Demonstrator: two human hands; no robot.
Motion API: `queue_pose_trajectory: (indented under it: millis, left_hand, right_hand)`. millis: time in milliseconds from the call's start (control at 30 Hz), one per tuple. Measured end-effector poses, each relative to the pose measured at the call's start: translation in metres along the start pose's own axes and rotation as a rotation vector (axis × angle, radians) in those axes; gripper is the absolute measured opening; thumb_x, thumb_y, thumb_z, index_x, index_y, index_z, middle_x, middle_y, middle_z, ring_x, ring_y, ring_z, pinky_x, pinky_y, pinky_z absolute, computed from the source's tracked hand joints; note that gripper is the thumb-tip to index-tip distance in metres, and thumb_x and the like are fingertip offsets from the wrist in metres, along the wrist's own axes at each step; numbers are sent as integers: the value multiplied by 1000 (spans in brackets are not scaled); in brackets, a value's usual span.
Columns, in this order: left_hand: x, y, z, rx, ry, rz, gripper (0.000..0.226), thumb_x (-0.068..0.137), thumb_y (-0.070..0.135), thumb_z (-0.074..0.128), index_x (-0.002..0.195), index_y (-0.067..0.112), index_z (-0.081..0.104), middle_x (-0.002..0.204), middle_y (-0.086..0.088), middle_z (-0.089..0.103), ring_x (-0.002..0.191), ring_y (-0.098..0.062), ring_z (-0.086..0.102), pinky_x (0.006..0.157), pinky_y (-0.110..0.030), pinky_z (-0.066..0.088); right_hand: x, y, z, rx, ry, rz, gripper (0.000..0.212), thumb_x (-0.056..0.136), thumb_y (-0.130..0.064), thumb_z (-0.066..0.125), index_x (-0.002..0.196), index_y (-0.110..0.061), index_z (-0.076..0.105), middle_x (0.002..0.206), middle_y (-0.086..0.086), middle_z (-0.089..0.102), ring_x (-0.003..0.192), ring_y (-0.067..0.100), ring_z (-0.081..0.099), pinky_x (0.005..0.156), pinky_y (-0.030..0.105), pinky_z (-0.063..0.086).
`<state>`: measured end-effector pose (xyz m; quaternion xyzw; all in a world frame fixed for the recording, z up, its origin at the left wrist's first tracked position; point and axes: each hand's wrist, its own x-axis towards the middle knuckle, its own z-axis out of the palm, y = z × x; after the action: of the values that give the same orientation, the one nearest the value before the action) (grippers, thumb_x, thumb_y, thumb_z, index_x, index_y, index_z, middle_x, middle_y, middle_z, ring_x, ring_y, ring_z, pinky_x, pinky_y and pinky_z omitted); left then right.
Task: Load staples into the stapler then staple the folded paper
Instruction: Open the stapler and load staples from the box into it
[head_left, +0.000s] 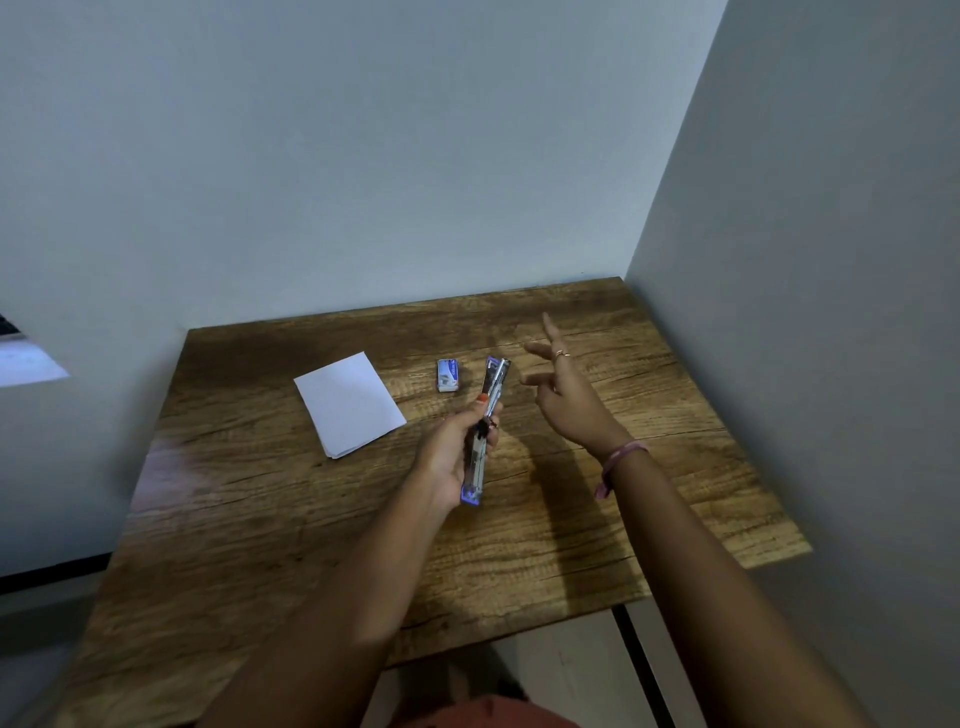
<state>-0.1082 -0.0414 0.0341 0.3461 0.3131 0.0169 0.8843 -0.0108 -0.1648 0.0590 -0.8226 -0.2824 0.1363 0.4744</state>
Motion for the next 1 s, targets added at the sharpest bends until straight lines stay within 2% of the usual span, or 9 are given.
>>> queue_pose_trajectory:
  millis: [100, 267, 433, 500, 567, 667, 800, 900, 1000]
  left_hand:
    - [3, 1, -2, -48, -37, -56, 35, 92, 17, 57, 64, 10, 78, 79, -3, 67, 54, -6, 61, 63, -17, 43]
    - [2, 1, -2, -161, -51, -111, 31, 92, 13, 56, 71, 2, 77, 80, -7, 66, 54, -9, 61, 50, -15, 52]
    - [-1, 3, 1, -216, -46, -127, 17, 93, 10, 54, 92, -2, 66, 82, -10, 64, 53, -9, 61, 49, -15, 52]
    - [-1, 3, 2, -219, -52, -131, 16, 93, 10, 54, 93, -2, 65, 82, -10, 64, 52, -9, 61, 48, -15, 52]
    - [0, 3, 2, -228, -61, -144, 16, 93, 10, 54, 95, -2, 65, 82, -10, 64, 52, -10, 62, 48, -16, 52]
    - [1, 2, 1, -264, -72, -161, 17, 94, 9, 53, 99, -3, 63, 84, -12, 65, 53, -11, 63, 48, -16, 52]
    - [2, 1, 0, -265, -78, -173, 17, 94, 9, 53, 100, -2, 63, 85, -12, 64, 54, -11, 62, 47, -17, 53]
    - [2, 3, 0, -280, -96, -178, 18, 94, 10, 52, 101, -2, 63, 83, -11, 65, 53, -11, 62, 48, -17, 52]
    - [2, 3, -1, -299, -124, -195, 19, 94, 10, 51, 100, -3, 63, 80, -12, 66, 53, -11, 62, 48, -16, 53]
  right_hand:
    - [-1, 1, 0, -76, -122, -56, 68, 81, 21, 31, 142, -8, 36, 139, 12, 46, 128, 24, 47, 94, 11, 42]
    - [2, -3, 0, 60, 24, 33, 81, 86, 16, 37, 150, -25, 9, 131, 2, 44, 107, 23, 57, 72, 12, 48]
    - [3, 0, 0, -74, -125, -24, 72, 81, 19, 33, 142, -17, 38, 144, 8, 41, 127, 22, 46, 94, 12, 42]
    - [1, 0, 1, -26, -79, 22, 74, 84, 16, 34, 146, -23, 28, 144, 3, 39, 121, 19, 49, 83, 9, 46]
    - [0, -1, 2, 18, -33, 35, 78, 85, 16, 36, 149, -26, 19, 144, -1, 35, 125, 18, 45, 88, 14, 46]
    - [-2, 1, 7, -57, -142, -27, 78, 78, 21, 34, 146, -18, 31, 147, 2, 33, 139, 19, 31, 109, 21, 30]
    - [-1, 0, 4, 68, -10, 39, 85, 80, 21, 33, 148, -28, 20, 147, -6, 27, 132, 16, 35, 93, 15, 44]
    - [-2, 2, 2, 3, -158, -32, 83, 75, 24, 32, 144, -23, 33, 148, -4, 32, 139, 15, 29, 114, 30, 30]
    - [0, 0, 0, 78, -79, 8, 83, 79, 21, 33, 144, -30, 32, 153, -1, 30, 136, 14, 33, 107, 33, 39]
